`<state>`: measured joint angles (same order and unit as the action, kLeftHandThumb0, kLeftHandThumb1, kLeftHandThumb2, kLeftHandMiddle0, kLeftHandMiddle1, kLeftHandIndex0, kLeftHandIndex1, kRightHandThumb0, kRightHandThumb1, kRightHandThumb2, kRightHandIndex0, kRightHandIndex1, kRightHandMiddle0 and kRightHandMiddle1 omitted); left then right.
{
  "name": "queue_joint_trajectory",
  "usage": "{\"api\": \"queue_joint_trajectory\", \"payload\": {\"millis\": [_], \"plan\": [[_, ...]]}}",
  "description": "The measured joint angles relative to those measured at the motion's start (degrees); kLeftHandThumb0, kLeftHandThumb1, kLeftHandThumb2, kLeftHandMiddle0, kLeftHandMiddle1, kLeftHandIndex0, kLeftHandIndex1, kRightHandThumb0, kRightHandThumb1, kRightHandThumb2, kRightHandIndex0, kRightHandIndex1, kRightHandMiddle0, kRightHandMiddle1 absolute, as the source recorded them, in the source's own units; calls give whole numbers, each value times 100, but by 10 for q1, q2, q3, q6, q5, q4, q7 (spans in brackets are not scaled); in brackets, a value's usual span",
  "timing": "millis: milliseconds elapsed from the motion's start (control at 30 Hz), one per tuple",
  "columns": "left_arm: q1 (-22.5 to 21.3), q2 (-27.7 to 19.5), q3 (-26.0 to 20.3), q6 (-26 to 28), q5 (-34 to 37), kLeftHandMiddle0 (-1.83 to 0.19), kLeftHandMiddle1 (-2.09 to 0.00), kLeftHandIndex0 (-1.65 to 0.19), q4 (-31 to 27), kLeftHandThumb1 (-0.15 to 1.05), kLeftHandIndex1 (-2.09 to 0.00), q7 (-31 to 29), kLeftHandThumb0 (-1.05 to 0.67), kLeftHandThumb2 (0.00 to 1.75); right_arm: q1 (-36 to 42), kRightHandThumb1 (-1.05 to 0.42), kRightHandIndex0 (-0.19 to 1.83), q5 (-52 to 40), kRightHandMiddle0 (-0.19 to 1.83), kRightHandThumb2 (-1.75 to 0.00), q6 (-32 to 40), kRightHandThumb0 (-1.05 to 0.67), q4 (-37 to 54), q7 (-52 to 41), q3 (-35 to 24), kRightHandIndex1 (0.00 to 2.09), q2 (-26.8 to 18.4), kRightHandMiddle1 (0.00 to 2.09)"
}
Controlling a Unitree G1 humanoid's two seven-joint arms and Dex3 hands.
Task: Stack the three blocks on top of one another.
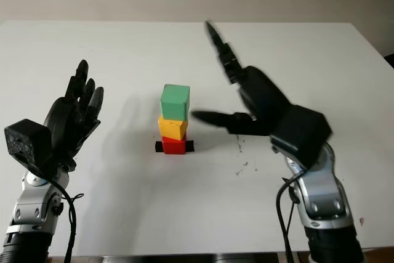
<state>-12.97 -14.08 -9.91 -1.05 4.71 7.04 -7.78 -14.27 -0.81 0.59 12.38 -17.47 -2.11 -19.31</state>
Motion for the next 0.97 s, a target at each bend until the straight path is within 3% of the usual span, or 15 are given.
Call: {"api": "queue_joint_trajectory", "payload": {"millis": [333,633,967], "plan": [[0,8,2,-6,3,17,-5,18,5,105,-3,-12,-75,51,43,-105,-19,-13,-19,-67,122,-69,-18,101,-31,0,67,0],[15,8,16,-35,4,19,0,19,4,105,0,-49,-73,58,77,-105,-19,-7,-19,-71,108,-69,-76,114,-9,0,105,0],[62,22,23,-57,-5,13,-6,14,-29,105,-4,-31,-80,50,104,-105,-19,-11,-19,-73,101,-70,-100,104,5,0,116,0]]}}
